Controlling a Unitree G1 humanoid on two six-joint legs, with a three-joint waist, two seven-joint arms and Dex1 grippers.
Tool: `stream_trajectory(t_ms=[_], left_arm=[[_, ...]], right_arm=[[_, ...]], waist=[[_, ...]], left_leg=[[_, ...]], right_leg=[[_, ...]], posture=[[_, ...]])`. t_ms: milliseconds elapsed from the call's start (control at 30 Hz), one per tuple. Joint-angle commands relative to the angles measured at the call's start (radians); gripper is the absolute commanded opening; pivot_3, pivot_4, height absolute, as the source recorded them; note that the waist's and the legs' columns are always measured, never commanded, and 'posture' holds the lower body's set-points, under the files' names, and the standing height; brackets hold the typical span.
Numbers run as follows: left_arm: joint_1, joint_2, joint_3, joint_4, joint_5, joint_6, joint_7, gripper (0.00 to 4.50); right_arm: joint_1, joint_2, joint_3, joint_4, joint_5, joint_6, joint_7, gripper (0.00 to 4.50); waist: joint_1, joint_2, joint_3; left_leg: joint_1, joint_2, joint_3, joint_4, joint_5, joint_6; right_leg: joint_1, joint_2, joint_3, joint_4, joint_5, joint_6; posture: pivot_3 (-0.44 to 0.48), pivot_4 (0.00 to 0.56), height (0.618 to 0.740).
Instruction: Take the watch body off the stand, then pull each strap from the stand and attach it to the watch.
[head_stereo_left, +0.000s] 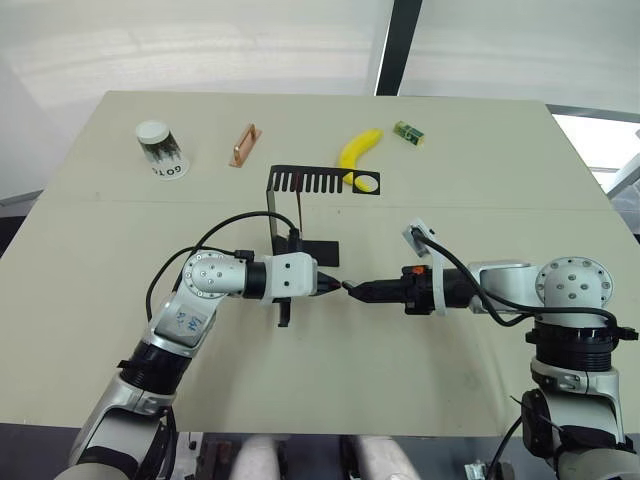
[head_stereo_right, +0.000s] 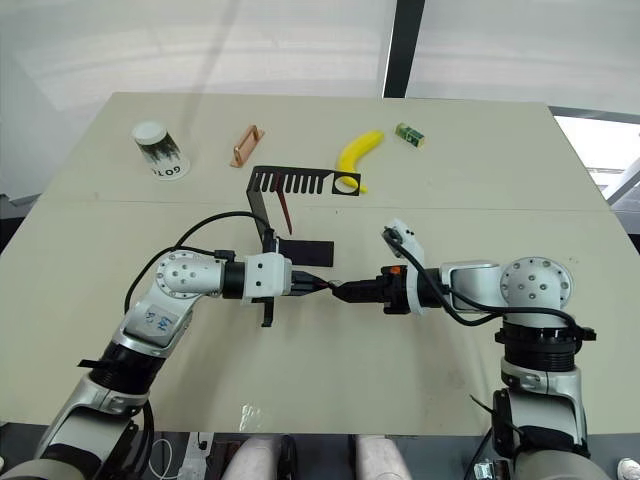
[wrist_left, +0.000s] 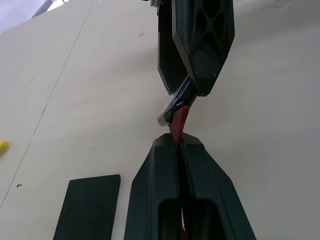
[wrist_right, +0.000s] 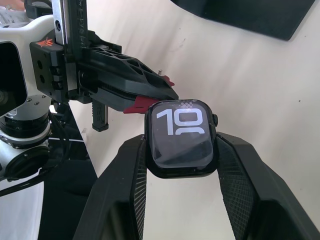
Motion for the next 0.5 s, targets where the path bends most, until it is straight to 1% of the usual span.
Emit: stream_trajectory(t_ms=[33, 500], left_arm=[[-0.032, -0.022, -0.013, -0.04, -0.017, -0.028, 0.007, 0.0], [-0.027, -0.031, -0.019, -0.042, -0.013, -0.018, 0.014, 0.0]], right_arm=[[-0.019, 0.018, 0.002, -0.017, 0.037, 0.005, 0.03, 1.52], [-0.013, 0.013, 0.021, -0.081, 0.024, 0.005, 0.045, 1.52]], waist=[[0.0, 0.0, 0.0], [0.0, 0.0, 0.0]], left_leg=[[0.0, 0.0, 0.0, 0.0, 0.0, 0.0], [0.0, 0.0, 0.0, 0.0, 0.0, 0.0]], right_leg=[[0.0, 0.0, 0.0, 0.0, 0.0, 0.0], [0.0, 0.0, 0.0, 0.0, 0.0, 0.0]], posture=[[0.0, 0.15, 0.74], [0.0, 0.15, 0.74]])
